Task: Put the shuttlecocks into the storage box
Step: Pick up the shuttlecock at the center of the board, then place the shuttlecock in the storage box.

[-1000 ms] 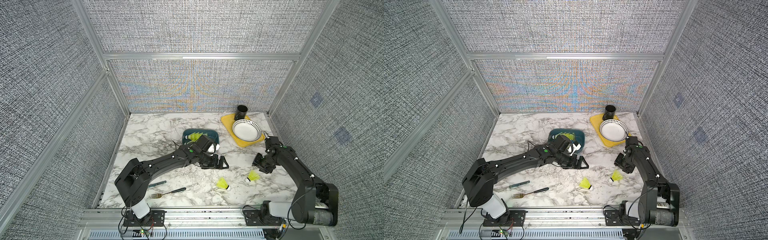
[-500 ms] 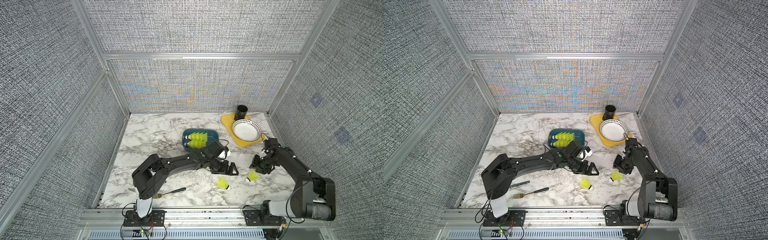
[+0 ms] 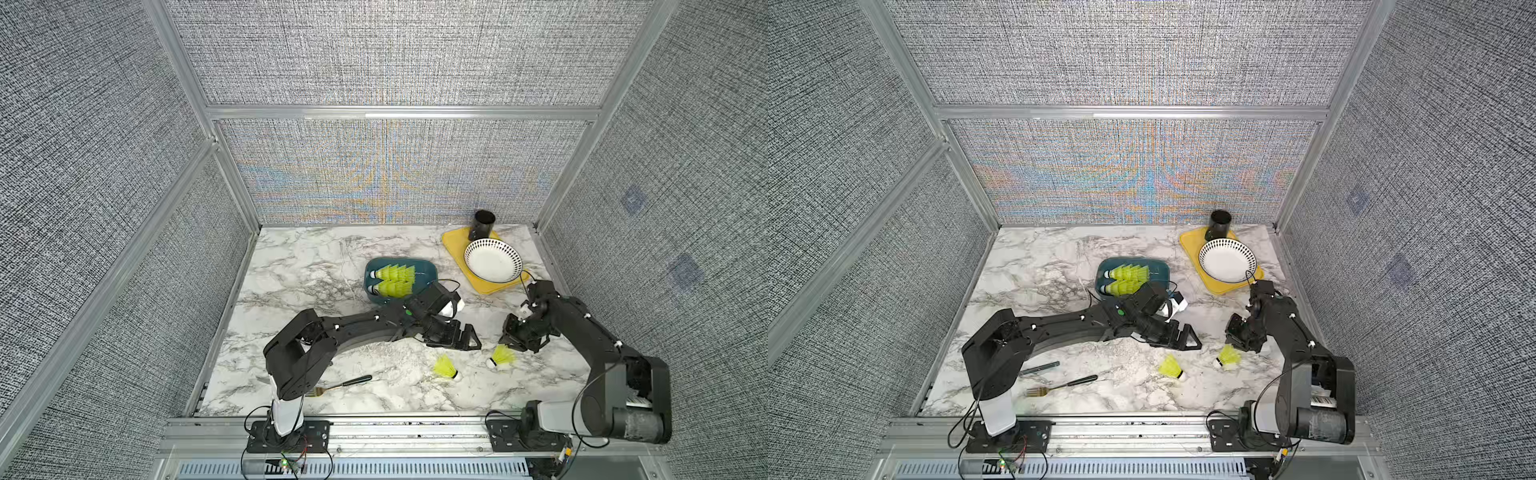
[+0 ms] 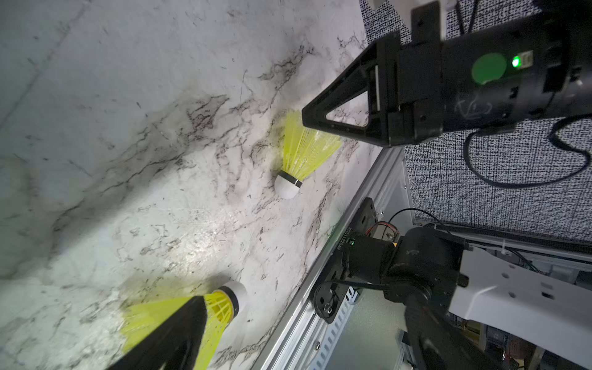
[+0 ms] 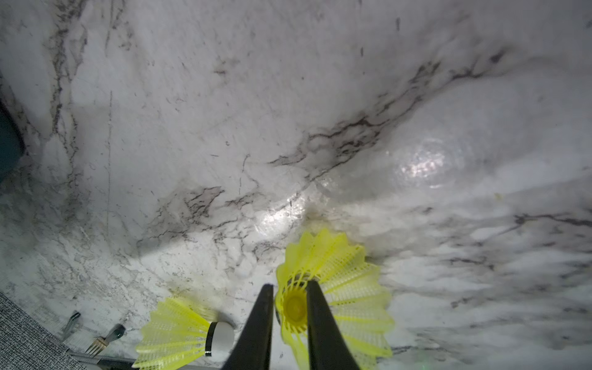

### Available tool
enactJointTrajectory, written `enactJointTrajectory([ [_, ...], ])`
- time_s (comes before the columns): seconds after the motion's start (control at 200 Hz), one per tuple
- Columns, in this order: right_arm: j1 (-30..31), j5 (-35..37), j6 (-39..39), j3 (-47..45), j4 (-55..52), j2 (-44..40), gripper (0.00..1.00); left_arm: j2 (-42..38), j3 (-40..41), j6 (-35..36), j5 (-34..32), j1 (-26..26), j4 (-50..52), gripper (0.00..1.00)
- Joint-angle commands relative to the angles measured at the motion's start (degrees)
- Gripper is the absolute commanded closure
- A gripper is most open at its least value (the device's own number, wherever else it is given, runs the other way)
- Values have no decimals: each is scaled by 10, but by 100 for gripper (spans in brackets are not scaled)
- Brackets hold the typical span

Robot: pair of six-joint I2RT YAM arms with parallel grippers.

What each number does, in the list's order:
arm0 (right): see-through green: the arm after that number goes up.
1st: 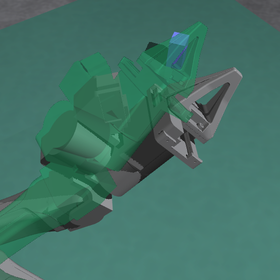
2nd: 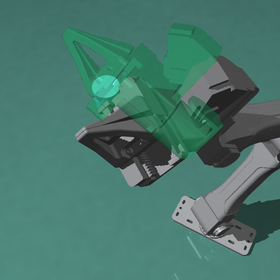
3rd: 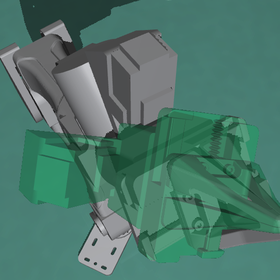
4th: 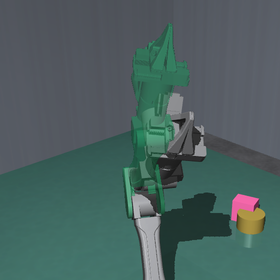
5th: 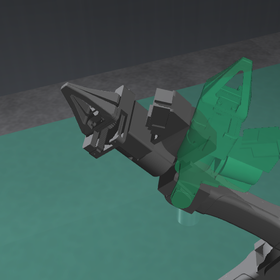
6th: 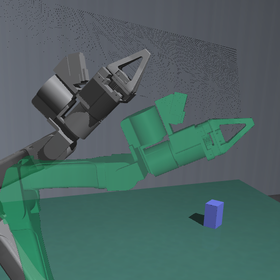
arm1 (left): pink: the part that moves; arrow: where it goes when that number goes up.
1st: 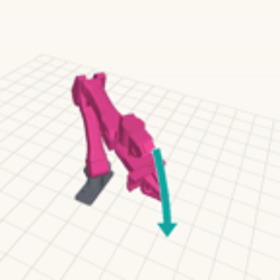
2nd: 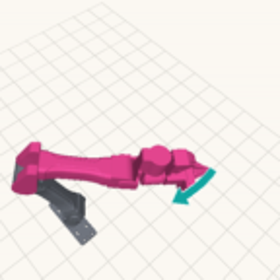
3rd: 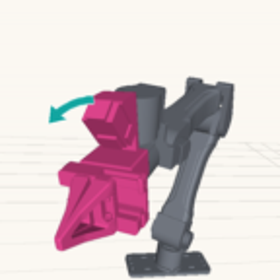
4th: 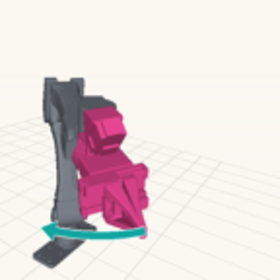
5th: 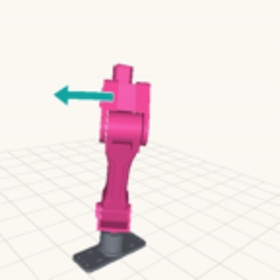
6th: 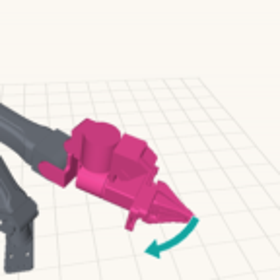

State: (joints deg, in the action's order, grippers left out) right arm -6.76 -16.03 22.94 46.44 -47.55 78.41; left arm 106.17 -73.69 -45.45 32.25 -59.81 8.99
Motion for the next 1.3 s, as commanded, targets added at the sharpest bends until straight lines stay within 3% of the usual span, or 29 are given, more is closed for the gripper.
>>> enactJointTrajectory([
  [0.0,3,-10,5,-1,-6,-4,83,-7,2,1,-8,1,3,1],
  [0.195,4,-21,15,-1,-2,-14,100,-16,10,-5,-16,4,2,1],
  [0.52,7,-93,72,45,49,-53,100,-56,34,-27,-29,41,4,1],
  [0.851,12,-158,163,71,218,-75,100,-110,47,-78,-71,93,19,0],
  [1.296,170,-11,243,134,372,-6,100,-149,59,-146,-78,196,27,0],
])
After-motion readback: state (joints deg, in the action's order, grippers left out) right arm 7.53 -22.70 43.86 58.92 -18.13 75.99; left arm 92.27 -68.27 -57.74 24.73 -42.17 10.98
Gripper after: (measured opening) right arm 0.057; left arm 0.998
